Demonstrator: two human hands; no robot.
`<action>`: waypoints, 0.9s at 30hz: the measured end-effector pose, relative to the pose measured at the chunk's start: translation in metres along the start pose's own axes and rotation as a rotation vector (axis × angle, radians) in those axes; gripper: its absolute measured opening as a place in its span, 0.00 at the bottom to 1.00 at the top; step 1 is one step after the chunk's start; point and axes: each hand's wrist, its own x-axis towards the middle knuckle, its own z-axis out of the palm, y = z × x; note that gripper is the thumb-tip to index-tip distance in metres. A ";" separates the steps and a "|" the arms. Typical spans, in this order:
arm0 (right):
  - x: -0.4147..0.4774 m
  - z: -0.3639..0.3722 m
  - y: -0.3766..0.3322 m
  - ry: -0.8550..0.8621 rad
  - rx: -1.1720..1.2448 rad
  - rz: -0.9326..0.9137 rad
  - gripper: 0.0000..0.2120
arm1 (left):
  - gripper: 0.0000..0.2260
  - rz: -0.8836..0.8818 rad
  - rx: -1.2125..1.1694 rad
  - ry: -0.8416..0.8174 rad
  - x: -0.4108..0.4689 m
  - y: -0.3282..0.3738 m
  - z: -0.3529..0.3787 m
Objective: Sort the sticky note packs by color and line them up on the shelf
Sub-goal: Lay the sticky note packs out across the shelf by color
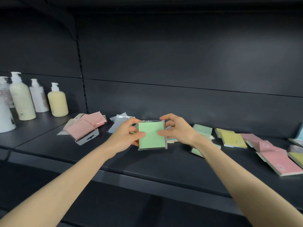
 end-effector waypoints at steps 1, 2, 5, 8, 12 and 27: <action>0.007 0.003 0.000 0.003 -0.012 -0.003 0.20 | 0.14 -0.004 0.005 0.004 0.004 -0.002 -0.004; 0.015 0.005 0.001 0.013 -0.032 -0.007 0.20 | 0.15 -0.011 0.011 0.008 0.009 -0.005 -0.008; 0.039 0.011 0.006 0.060 -0.083 -0.010 0.20 | 0.16 -0.034 0.086 0.014 0.027 -0.012 -0.018; 0.060 0.018 0.013 0.058 -0.089 0.017 0.20 | 0.17 -0.070 0.209 -0.005 0.045 -0.022 -0.029; 0.082 0.028 0.023 0.008 -0.184 0.056 0.19 | 0.18 -0.128 0.361 -0.051 0.066 -0.033 -0.041; 0.084 0.036 0.022 0.086 -0.547 0.134 0.19 | 0.15 0.101 0.753 -0.256 0.095 -0.049 -0.060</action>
